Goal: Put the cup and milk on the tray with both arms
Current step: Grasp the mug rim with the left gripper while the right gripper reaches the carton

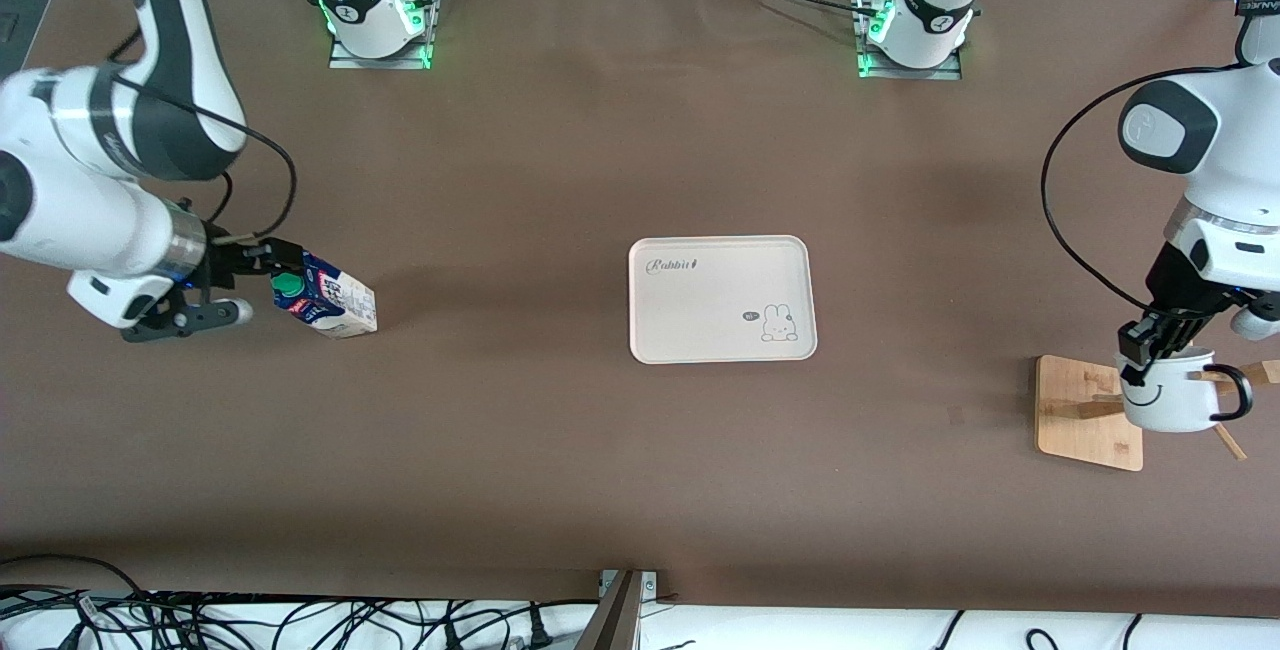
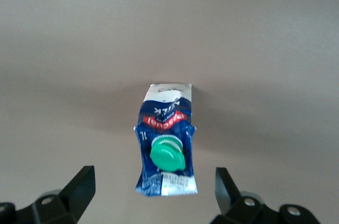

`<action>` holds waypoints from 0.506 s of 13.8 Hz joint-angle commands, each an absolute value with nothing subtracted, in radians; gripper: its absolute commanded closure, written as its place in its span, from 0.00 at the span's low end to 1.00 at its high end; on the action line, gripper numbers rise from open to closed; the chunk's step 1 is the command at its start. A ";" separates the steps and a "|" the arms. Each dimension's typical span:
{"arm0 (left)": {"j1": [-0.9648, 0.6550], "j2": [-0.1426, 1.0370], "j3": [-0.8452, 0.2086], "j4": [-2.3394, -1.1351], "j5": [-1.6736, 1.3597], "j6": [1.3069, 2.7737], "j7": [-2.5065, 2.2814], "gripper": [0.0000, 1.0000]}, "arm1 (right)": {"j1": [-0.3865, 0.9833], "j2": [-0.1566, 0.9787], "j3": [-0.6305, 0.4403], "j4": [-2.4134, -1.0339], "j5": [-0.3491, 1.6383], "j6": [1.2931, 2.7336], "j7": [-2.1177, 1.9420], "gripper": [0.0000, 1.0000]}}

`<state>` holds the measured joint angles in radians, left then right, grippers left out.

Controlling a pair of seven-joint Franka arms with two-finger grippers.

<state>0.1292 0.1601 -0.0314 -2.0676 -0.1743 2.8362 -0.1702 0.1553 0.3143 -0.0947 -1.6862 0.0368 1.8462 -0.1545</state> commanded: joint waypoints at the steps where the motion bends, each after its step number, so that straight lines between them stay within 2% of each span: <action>1: 0.132 0.094 -0.066 -2.086 -0.195 2.748 -0.120 1.00 | 0.155 0.308 -0.094 -1.710 0.054 1.864 -0.172 0.00; 5: 0.130 0.045 -0.149 -2.086 -0.195 2.653 -0.078 1.00 | 0.155 0.313 -0.094 -1.791 0.054 1.965 -0.172 0.00; 7: 0.130 0.005 -0.204 -2.074 -0.195 2.507 -0.078 1.00 | 0.155 0.313 -0.095 -1.816 0.054 1.985 -0.172 0.00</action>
<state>0.1253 0.0657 -0.1600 -2.0679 -0.1743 2.6207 -0.1170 0.1569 0.3292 -0.0947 -1.7735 0.0368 1.9522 -0.1545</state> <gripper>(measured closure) 0.916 0.000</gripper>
